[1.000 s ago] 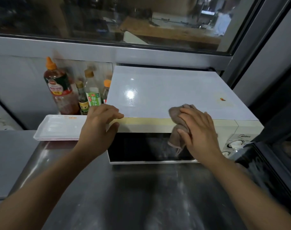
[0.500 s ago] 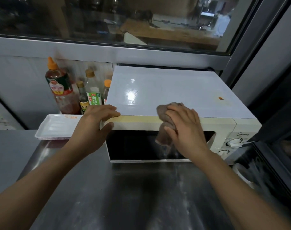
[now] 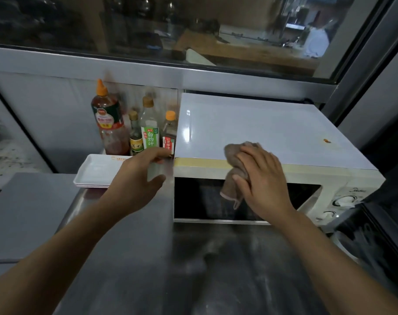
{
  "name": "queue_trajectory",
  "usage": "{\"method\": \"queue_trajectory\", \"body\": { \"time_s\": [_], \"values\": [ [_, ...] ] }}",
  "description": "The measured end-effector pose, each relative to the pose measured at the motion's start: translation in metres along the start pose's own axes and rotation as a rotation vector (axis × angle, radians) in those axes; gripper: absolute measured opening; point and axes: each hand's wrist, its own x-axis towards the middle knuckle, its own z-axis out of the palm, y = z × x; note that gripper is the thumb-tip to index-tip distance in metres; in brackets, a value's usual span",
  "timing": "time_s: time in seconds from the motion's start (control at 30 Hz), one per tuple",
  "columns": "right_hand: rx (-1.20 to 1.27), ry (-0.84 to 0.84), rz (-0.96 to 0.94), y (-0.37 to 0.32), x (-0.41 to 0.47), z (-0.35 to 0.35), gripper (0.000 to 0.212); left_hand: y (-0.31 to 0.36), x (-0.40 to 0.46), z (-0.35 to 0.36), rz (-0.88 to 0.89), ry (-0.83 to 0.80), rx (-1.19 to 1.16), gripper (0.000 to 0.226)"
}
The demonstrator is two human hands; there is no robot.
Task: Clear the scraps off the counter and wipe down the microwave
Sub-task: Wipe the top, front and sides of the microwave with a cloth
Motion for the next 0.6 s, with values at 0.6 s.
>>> {"method": "queue_trajectory", "body": {
  "time_s": [0.6],
  "values": [
    [-0.151, 0.134, -0.175, -0.077, 0.02, 0.047, 0.055, -0.009, 0.016, -0.011, 0.094, 0.027, -0.075, 0.051]
  ]
}}
